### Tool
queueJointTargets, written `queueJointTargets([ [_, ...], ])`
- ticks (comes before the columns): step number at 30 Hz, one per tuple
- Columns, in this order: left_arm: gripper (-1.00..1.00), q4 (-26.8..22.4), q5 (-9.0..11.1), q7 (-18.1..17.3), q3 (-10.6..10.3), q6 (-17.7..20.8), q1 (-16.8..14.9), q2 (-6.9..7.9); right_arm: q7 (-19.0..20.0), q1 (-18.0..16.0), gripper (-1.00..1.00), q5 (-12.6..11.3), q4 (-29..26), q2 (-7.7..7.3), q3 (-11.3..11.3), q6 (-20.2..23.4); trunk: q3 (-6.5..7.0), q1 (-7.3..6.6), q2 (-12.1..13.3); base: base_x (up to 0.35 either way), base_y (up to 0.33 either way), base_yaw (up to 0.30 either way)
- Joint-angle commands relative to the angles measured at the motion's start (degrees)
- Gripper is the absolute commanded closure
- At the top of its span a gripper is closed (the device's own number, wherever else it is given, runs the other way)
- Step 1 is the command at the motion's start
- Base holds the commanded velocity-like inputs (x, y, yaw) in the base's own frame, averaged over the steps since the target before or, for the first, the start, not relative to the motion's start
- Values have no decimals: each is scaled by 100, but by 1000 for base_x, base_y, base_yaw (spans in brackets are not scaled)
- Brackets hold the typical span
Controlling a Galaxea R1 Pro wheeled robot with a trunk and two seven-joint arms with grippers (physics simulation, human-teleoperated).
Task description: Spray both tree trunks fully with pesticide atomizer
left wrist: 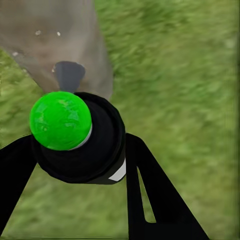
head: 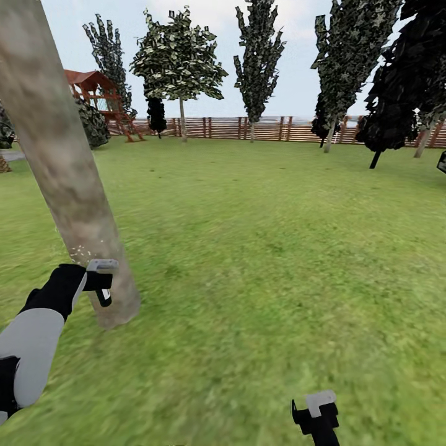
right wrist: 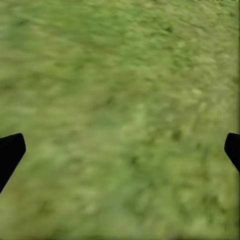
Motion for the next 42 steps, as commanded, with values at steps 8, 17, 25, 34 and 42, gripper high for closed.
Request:
queueJointTargets([
  [8,100,-67,-64,-40,64,22,-11,38,-55,-2,-100,34,3,8,48,6,-5,-1,-2,0,-274,257],
  [17,100,-279,-66,355,84,125,6,13,-55,-2,-100,32,3,8,47,6,-5,-1,-2,59,-271,275],
  [25,100,-280,-64,445,97,127,42,-5,-55,-2,-100,33,3,8,47,6,-5,-1,-2,213,-211,77],
  [34,100,-268,-70,450,87,127,86,67,-55,-2,-100,34,3,8,50,6,-5,-1,-2,240,-184,92],
  [42,100,-203,-30,899,96,101,308,60,-55,-2,-100,34,3,8,48,6,-5,-1,-2,170,-222,274],
])
